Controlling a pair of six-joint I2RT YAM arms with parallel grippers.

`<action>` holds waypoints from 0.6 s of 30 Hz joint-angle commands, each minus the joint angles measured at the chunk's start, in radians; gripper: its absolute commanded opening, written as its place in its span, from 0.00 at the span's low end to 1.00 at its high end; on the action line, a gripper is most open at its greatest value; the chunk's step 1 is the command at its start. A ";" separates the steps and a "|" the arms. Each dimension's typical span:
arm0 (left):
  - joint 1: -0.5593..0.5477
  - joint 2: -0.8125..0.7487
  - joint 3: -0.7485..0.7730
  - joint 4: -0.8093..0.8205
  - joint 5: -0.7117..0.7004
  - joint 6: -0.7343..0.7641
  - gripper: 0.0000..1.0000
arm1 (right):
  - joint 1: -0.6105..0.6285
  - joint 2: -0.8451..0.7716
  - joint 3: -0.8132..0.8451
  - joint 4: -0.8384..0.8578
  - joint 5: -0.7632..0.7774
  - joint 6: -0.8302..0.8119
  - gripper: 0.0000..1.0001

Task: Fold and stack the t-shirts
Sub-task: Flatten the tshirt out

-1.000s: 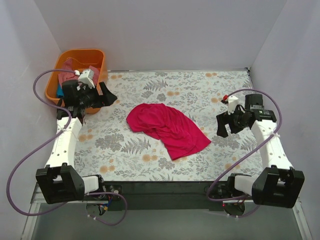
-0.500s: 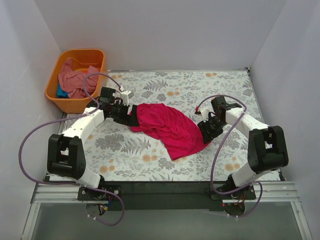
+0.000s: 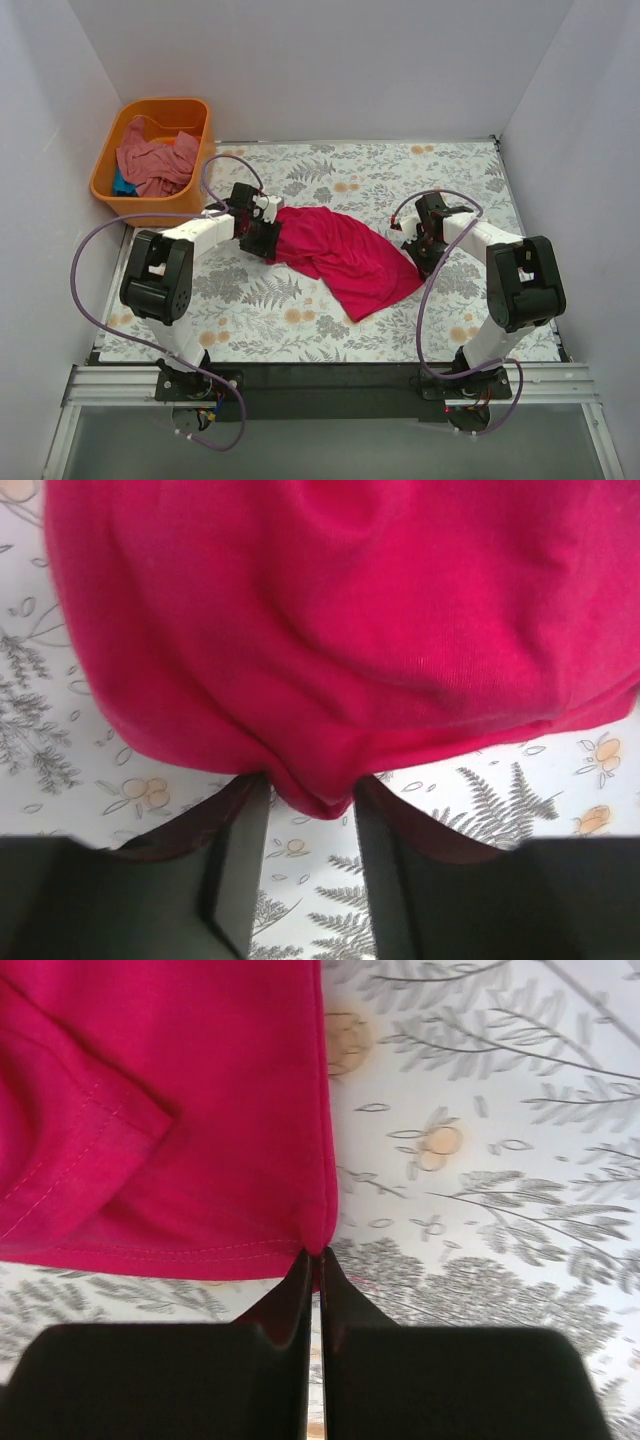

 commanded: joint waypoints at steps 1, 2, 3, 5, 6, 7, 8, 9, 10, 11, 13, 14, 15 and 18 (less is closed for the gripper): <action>-0.003 -0.014 0.039 -0.038 -0.104 0.044 0.33 | -0.014 -0.011 0.030 0.077 0.173 -0.069 0.01; 0.000 -0.028 0.041 -0.077 -0.122 0.071 0.26 | -0.037 -0.014 0.041 0.081 0.189 -0.083 0.01; 0.012 -0.075 0.041 -0.102 -0.133 0.087 0.16 | -0.052 -0.014 0.068 0.084 0.215 -0.112 0.01; 0.033 -0.124 0.056 -0.184 -0.130 0.115 0.03 | -0.109 -0.009 0.107 0.084 0.224 -0.139 0.01; 0.055 -0.153 0.064 -0.211 -0.127 0.140 0.01 | -0.131 0.000 0.150 0.084 0.232 -0.156 0.01; 0.064 -0.194 0.070 -0.238 -0.121 0.159 0.00 | -0.152 0.004 0.170 0.084 0.238 -0.188 0.01; 0.070 -0.213 0.087 -0.295 -0.120 0.173 0.00 | -0.192 0.011 0.190 0.084 0.238 -0.204 0.01; 0.079 -0.227 0.090 -0.323 -0.121 0.203 0.00 | -0.209 0.026 0.214 0.082 0.233 -0.216 0.01; 0.080 -0.239 0.090 -0.343 -0.126 0.219 0.00 | -0.223 0.037 0.255 0.082 0.232 -0.233 0.01; 0.080 -0.261 0.087 -0.370 -0.139 0.236 0.00 | -0.238 0.047 0.280 0.082 0.229 -0.241 0.01; 0.080 -0.270 0.067 -0.387 -0.155 0.269 0.00 | -0.238 0.087 0.338 0.081 0.223 -0.251 0.01; 0.081 -0.267 0.059 -0.391 -0.175 0.277 0.00 | -0.238 0.118 0.357 0.081 0.215 -0.250 0.01; 0.083 -0.264 0.044 -0.389 -0.181 0.283 0.00 | -0.235 0.133 0.378 0.062 0.204 -0.245 0.01; 0.083 -0.233 0.042 -0.407 -0.158 0.291 0.00 | -0.224 0.175 0.475 -0.010 0.188 -0.224 0.28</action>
